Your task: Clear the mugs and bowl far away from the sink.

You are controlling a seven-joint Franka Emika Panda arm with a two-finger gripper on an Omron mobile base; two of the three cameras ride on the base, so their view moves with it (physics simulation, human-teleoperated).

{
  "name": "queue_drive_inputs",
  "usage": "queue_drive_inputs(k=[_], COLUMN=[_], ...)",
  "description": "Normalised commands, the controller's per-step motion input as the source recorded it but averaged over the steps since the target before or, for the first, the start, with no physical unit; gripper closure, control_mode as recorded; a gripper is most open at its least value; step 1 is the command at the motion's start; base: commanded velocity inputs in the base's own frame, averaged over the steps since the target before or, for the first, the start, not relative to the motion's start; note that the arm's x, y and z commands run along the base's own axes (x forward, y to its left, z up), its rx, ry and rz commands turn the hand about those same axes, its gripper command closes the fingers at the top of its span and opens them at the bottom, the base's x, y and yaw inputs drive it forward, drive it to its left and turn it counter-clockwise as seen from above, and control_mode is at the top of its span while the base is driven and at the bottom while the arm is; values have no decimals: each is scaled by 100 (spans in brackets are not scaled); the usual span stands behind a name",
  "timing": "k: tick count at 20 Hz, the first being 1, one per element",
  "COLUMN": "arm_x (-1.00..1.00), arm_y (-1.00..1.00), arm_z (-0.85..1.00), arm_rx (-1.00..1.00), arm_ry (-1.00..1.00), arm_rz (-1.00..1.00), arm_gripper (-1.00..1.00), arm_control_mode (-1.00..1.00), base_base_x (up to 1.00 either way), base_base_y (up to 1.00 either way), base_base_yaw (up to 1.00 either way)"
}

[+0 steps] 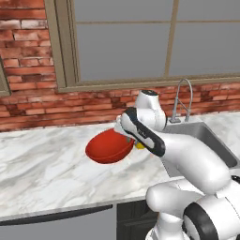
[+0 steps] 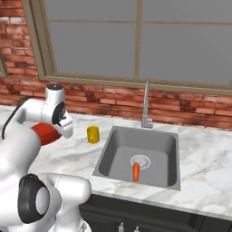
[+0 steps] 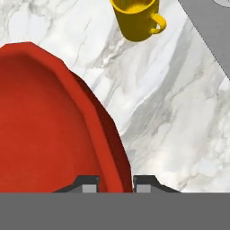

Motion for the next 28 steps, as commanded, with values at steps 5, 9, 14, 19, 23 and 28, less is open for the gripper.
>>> queue_drive_inputs(k=[5, 9, 14, 19, 23, 28], arm_x=[-85, -92, -66, -77, -91, -96], arm_y=[-12, -30, -1, -1, -29, -38], arm_z=[84, 70, 53, 71, 69, 61], arm_rx=[3, 8, 5, 15, 28, 29], arm_ry=[-14, -8, -11, -6, 0, 0], arm_rz=[-39, -60, -75, -64, -27, 0], arm_gripper=[100, 100, 100, 100, 100, 100], arm_control_mode=[-100, -100, -100, -100, -100, -100], base_base_x=[0, 0, 0, 0, 0, 0], base_base_y=[0, 0, 0, 0, 0, 0], base_base_yaw=[0, 0, 0, 0, 0, 0])
